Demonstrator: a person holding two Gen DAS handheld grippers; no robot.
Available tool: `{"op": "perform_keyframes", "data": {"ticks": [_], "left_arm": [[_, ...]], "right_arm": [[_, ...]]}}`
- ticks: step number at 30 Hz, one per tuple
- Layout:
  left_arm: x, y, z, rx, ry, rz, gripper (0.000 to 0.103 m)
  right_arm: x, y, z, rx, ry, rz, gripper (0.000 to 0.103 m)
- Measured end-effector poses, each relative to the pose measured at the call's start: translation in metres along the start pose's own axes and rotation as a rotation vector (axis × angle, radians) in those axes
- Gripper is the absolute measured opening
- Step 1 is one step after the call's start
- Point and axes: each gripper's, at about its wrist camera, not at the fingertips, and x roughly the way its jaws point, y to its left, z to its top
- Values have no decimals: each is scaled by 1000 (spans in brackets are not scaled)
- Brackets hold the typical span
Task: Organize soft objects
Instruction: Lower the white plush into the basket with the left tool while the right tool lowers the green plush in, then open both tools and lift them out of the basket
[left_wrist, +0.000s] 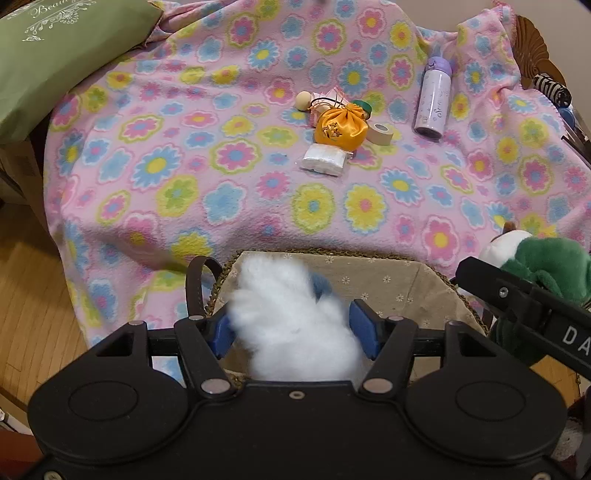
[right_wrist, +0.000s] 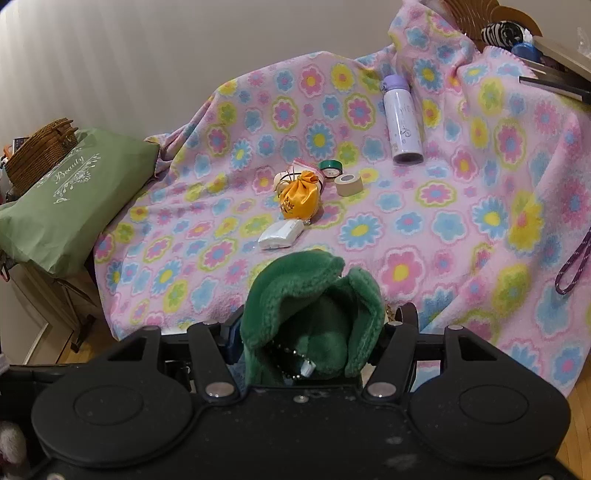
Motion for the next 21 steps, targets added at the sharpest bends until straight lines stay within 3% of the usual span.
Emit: {"op": "perform_keyframes", "data": {"ticks": [4,21], "left_arm": [[0,0,0,2,-6,-1,65],[-1,-1,-1,14,-5,-1,66]], "right_arm": [[-1,-1,0,5,-4,4,61],[-4,1,-1,2,-14,6,62]]}}
